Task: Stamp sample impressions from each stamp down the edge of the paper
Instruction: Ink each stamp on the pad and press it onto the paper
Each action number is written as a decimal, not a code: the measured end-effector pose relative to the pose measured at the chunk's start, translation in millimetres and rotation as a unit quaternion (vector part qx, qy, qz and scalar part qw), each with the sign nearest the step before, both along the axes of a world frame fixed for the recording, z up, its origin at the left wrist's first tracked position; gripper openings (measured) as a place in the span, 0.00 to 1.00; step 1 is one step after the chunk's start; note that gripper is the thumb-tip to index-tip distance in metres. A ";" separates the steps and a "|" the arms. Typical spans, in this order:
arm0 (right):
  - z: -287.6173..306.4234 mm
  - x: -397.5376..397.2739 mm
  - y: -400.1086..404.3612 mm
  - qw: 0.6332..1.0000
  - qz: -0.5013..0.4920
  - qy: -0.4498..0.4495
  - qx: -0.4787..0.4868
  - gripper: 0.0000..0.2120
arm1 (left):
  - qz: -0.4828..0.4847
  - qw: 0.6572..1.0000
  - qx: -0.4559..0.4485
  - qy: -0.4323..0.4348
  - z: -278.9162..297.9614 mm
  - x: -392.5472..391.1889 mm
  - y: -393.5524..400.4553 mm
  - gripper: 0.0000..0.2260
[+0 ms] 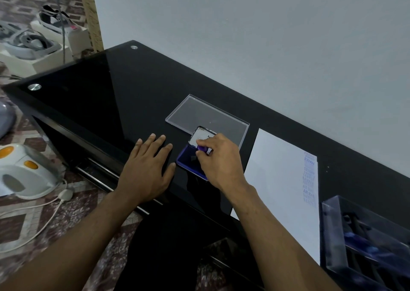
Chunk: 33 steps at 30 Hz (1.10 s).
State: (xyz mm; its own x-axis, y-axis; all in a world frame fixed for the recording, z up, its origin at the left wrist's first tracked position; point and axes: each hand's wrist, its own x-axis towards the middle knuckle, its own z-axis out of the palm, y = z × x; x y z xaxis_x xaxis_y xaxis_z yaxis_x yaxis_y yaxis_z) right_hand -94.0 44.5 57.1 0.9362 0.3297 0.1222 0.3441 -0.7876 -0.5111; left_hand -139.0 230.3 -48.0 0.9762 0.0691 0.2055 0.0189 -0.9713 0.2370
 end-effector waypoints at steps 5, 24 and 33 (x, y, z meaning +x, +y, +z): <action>-2.6 1.8 1.5 1.000 -0.005 0.011 -0.008 0.16 | 0.000 1.000 -0.003 0.002 0.2 -0.7 -0.8 0.31; -12.8 2.8 -1.2 0.998 -0.022 0.027 0.049 0.16 | -0.003 1.000 -0.013 0.011 3.0 -1.7 -0.1 0.32; -14.8 -0.9 -27.2 0.984 -0.073 -0.019 0.159 0.15 | -0.007 0.995 -0.104 -0.005 19.6 6.8 -14.5 0.29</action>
State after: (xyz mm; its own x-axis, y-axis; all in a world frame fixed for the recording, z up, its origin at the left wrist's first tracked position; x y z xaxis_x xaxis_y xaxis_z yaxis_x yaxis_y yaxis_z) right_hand -95.0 17.3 42.3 0.9635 0.1323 0.2327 0.2628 -0.6324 -0.7287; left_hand -132.1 215.8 -28.4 0.9756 0.0964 0.1971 0.0018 -0.9017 0.4324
